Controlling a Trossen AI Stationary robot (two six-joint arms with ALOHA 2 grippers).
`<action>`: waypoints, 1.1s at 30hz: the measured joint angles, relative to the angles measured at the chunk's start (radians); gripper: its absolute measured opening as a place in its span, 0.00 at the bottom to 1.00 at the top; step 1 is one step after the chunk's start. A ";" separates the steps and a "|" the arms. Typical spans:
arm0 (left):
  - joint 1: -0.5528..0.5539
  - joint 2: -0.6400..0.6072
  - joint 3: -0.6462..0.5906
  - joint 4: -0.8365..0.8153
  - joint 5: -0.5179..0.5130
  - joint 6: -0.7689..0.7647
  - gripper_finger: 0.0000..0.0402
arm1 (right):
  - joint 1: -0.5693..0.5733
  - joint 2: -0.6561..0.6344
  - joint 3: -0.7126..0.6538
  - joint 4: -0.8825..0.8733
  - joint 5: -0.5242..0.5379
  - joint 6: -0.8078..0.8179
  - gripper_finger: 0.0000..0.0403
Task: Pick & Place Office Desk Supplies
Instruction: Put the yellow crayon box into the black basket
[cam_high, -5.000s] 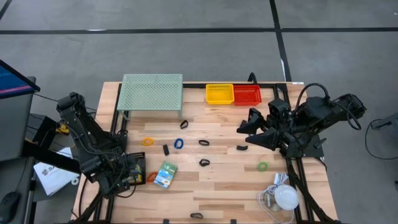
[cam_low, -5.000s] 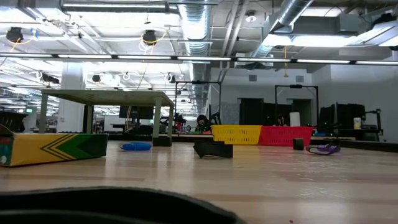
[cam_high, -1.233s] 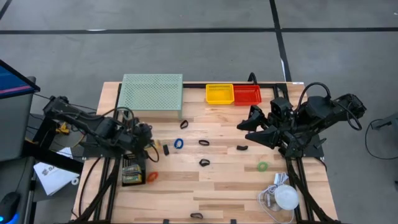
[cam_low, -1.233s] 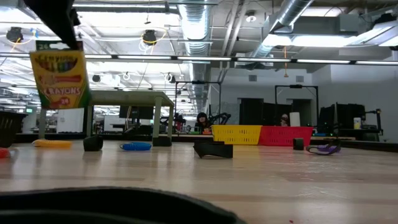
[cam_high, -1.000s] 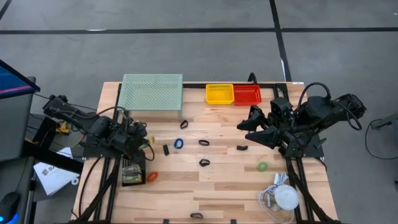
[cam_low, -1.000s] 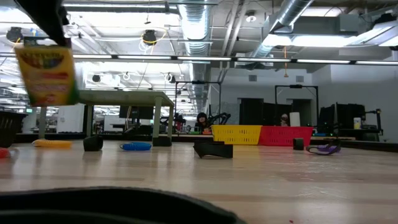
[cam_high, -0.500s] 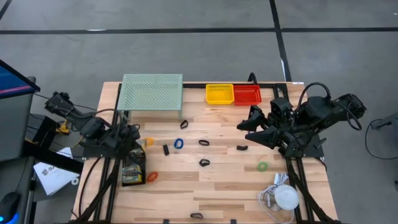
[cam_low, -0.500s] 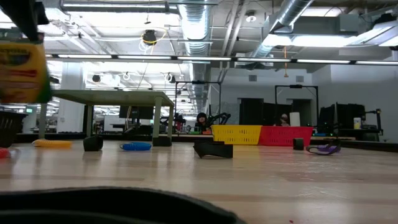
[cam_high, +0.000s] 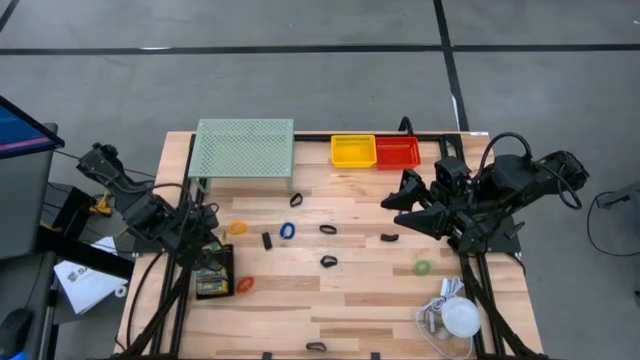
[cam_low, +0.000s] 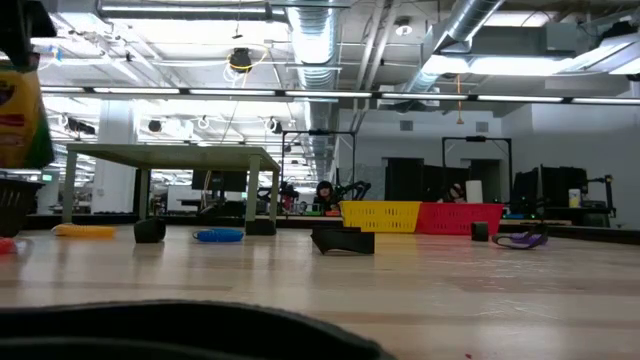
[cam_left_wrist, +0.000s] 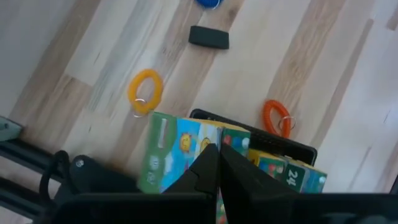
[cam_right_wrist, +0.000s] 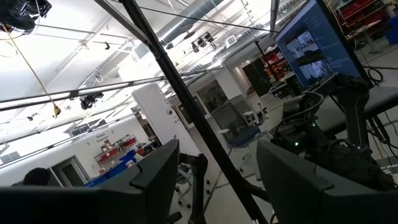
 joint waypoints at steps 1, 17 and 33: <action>-0.006 0.000 0.000 0.000 0.002 -0.007 0.00 | 0.000 0.000 0.000 0.000 0.000 0.000 0.52; -0.074 0.022 0.000 -0.002 0.005 -0.060 0.00 | 0.001 0.000 0.000 0.001 0.000 -0.001 0.52; -0.137 0.224 0.000 0.005 0.006 -0.068 0.00 | 0.001 0.000 0.000 0.001 -0.001 -0.011 0.52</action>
